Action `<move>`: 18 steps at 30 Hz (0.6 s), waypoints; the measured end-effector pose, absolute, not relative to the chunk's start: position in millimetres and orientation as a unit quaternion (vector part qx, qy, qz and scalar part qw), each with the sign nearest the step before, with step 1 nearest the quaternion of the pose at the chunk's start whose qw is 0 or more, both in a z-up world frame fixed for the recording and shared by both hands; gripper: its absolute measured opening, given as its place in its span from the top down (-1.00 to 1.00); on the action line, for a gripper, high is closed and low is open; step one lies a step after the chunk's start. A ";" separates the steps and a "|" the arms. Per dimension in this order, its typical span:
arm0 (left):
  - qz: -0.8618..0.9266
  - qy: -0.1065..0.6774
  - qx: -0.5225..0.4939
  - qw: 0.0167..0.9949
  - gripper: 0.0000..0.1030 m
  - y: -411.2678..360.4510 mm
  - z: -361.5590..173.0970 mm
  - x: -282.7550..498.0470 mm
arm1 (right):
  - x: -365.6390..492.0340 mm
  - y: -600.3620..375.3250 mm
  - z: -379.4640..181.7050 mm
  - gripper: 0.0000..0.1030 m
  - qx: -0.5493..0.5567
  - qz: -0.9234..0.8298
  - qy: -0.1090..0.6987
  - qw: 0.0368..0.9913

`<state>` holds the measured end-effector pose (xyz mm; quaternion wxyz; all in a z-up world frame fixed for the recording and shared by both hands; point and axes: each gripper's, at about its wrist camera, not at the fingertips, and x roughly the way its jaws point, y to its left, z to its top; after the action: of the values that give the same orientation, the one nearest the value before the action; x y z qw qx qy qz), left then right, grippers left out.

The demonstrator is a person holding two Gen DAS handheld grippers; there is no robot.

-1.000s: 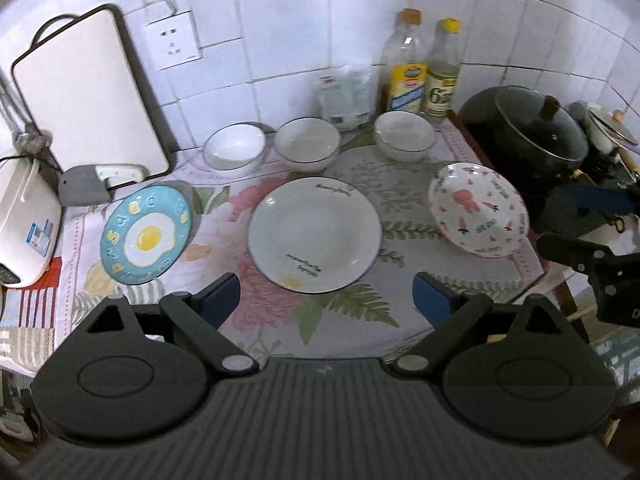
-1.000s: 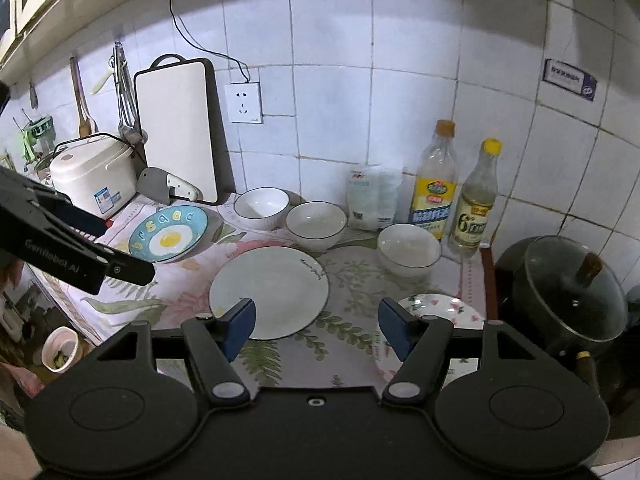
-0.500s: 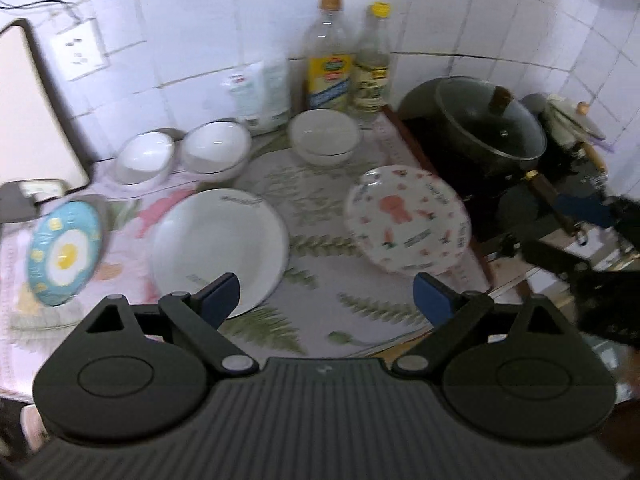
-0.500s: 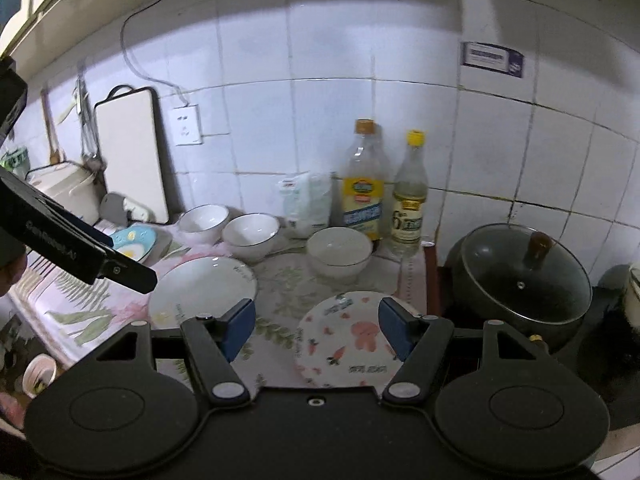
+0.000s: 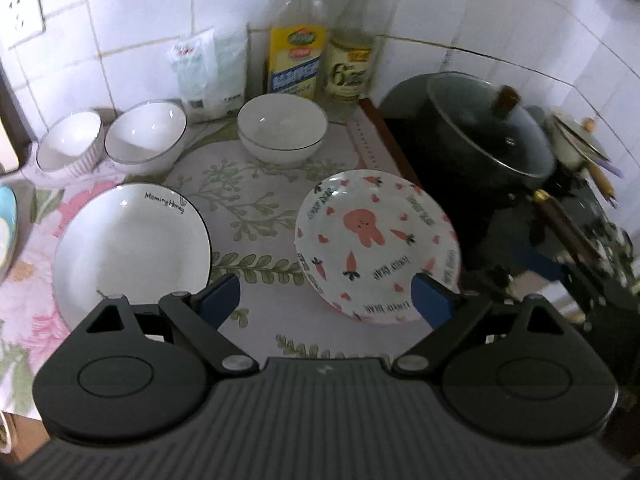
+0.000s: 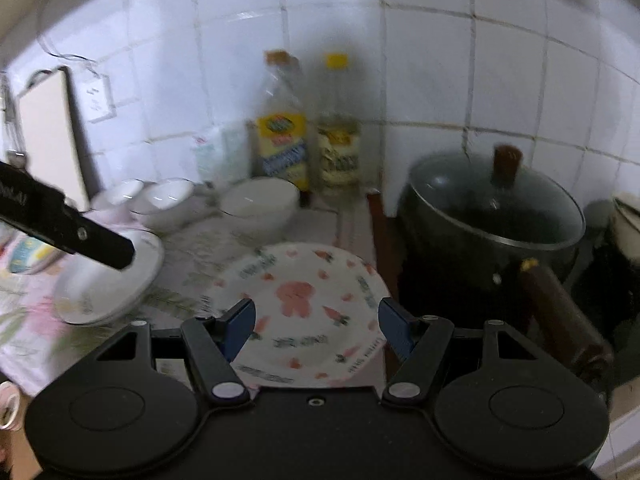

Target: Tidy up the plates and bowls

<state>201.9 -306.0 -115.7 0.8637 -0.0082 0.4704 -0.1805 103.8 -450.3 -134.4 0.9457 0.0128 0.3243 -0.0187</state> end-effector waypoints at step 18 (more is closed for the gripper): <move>-0.158 0.468 0.023 0.869 -0.27 -352.4 -205.2 266.5 | 150.8 -484.4 -208.9 -0.35 0.094 -0.041 0.371 0.923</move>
<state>266.5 -352.4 -205.2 0.8693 0.0227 0.4676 -0.1584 150.8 -484.4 -208.9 0.9230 0.0944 0.3709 -0.0409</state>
